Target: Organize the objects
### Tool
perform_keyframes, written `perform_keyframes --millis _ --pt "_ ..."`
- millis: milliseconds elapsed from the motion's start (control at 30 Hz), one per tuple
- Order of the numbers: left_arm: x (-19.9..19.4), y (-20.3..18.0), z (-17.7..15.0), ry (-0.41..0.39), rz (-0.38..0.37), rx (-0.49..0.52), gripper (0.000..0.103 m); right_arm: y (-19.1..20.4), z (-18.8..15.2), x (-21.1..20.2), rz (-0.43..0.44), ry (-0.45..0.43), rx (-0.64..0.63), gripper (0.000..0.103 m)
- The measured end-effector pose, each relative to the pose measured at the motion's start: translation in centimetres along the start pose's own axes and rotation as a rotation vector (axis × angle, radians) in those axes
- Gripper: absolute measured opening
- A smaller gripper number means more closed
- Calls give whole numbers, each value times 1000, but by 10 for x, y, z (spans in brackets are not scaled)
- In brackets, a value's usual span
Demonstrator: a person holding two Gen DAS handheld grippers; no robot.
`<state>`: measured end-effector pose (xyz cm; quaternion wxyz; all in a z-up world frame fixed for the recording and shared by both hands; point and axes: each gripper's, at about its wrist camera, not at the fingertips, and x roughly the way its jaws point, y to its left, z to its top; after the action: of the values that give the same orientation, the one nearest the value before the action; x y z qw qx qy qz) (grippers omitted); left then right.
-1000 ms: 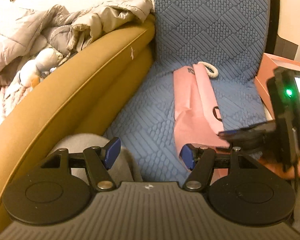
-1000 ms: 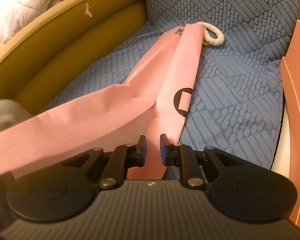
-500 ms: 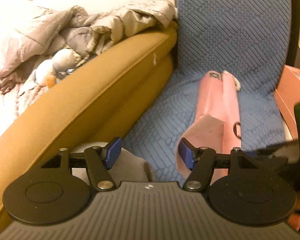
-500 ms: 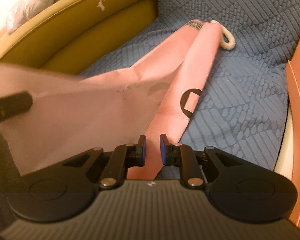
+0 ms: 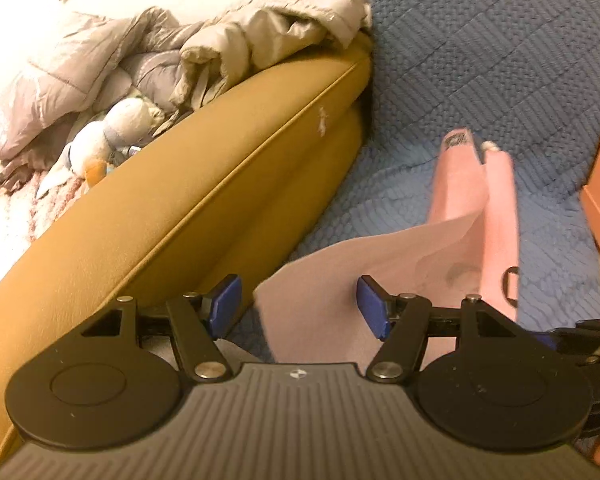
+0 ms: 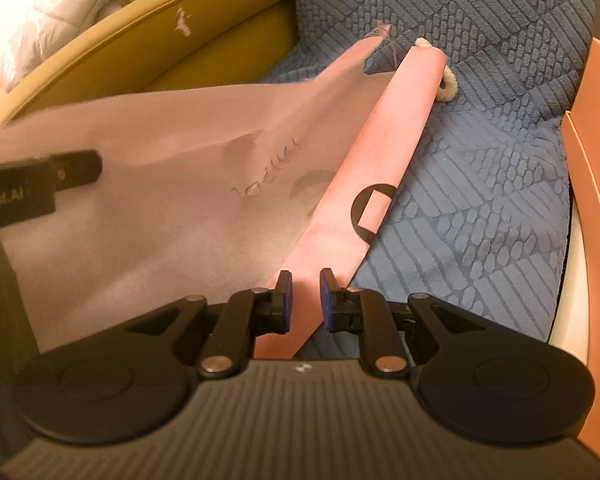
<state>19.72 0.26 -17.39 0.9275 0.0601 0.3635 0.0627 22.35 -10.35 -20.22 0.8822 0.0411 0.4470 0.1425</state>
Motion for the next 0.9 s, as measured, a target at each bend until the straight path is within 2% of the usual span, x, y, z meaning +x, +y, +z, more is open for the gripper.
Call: perform_keyframes --millis 167,267,367,500,767,900 --pt "11 7 1 38 -3 -34 69 -15 6 2 31 -14 105 19" --pt "15 8 1 58 -17 -48 69 -20 9 3 26 -24 118 32" --pt "18 12 2 78 -28 -66 69 -26 15 6 62 -13 167 39" --pt "20 12 2 90 -35 -70 69 -30 24 15 57 -29 154 39" --pt "23 13 3 111 -39 -75 69 -59 37 24 87 -44 286 39" --pt "24 13 4 114 -41 -76 68 -77 36 27 223 -35 403 47"
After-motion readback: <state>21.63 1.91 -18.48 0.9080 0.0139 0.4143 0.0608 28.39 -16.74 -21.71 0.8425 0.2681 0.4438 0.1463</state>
